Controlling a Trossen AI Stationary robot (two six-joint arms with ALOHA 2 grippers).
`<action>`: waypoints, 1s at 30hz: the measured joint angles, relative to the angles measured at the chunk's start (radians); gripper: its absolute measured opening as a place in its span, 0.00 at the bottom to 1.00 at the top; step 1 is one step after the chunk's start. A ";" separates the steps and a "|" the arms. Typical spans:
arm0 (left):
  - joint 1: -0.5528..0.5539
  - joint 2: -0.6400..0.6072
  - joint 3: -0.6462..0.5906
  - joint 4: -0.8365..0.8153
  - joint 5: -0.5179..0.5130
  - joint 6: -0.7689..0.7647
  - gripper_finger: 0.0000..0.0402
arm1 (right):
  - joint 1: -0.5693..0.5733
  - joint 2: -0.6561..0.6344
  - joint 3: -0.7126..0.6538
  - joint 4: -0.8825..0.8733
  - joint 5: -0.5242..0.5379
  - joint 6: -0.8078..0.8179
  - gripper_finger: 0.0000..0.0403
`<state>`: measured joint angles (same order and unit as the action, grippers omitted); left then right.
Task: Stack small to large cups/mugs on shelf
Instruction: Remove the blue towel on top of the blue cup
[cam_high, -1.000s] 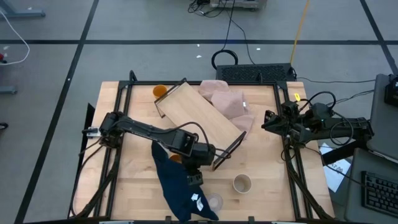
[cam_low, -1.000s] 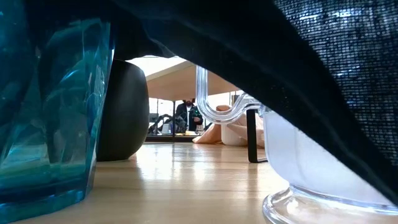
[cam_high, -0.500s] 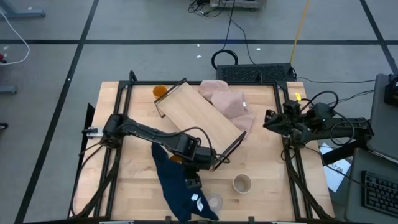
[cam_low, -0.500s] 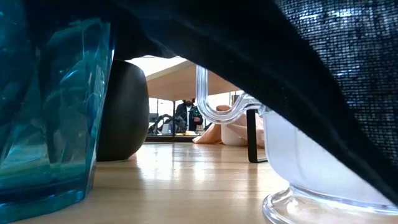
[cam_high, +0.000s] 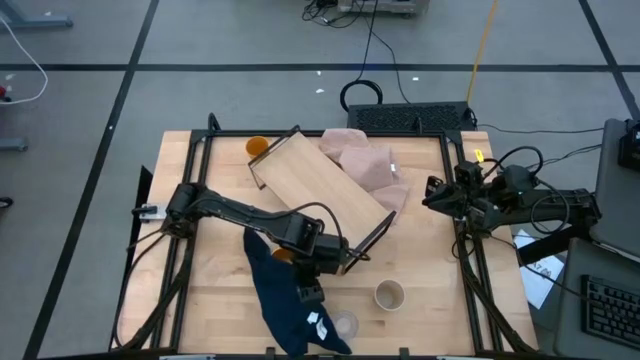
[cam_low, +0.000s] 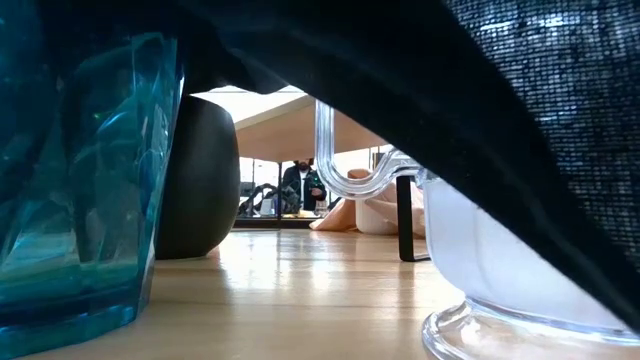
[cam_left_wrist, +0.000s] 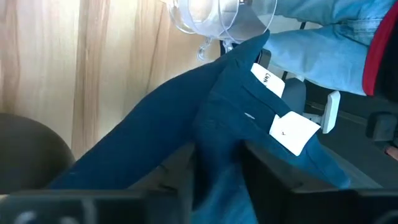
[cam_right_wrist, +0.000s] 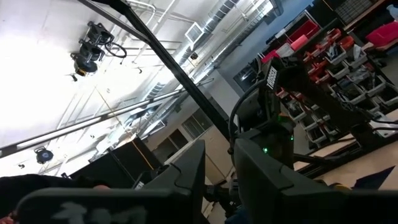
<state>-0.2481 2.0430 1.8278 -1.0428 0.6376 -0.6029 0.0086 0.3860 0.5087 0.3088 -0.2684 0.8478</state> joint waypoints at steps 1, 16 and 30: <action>0.001 0.000 0.000 0.000 -0.004 0.005 0.22 | 0.000 0.000 0.000 0.000 0.000 0.000 0.20; 0.001 0.000 0.046 -0.004 -0.010 -0.007 0.01 | 0.000 0.000 0.000 -0.015 0.000 -0.013 0.20; -0.011 -0.001 0.400 -0.261 -0.198 -0.058 0.00 | 0.000 0.001 0.000 -0.076 0.000 -0.046 0.20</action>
<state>-0.2594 2.0424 2.2282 -1.3040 0.4400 -0.6605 0.0082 0.3866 0.5087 0.2331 -0.2683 0.8016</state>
